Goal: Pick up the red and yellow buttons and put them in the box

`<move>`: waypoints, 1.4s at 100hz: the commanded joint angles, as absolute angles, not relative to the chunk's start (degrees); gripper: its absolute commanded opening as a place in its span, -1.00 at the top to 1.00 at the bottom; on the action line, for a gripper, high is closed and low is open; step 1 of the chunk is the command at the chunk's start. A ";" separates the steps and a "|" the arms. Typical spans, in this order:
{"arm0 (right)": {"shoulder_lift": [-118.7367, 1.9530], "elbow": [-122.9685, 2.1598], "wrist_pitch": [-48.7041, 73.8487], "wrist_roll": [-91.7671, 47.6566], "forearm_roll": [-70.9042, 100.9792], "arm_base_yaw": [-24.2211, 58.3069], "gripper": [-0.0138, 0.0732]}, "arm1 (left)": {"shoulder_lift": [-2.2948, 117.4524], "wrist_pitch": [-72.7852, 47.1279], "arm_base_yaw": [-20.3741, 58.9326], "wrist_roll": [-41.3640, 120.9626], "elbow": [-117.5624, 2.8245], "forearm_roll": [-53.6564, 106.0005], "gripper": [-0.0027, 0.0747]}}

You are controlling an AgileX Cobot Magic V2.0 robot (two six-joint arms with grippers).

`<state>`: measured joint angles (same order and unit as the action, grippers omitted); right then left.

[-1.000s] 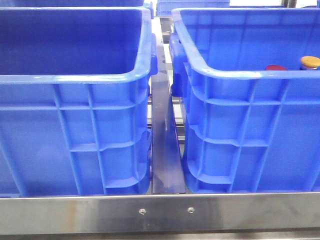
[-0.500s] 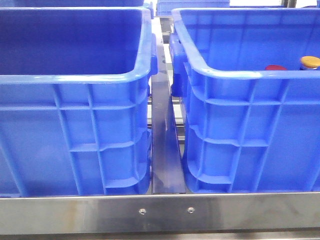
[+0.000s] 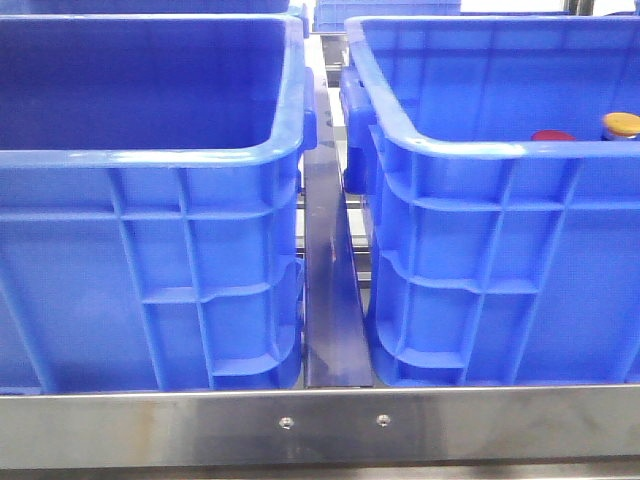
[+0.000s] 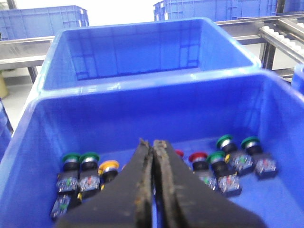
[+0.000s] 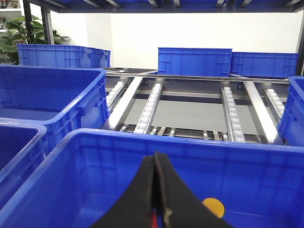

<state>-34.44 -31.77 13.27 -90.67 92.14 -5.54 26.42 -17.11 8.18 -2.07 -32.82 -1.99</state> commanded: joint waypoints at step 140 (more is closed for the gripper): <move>-34.33 -33.19 13.91 -90.98 93.49 -5.77 0.84 | -2.17 2.36 1.28 -2.43 2.48 -2.36 0.98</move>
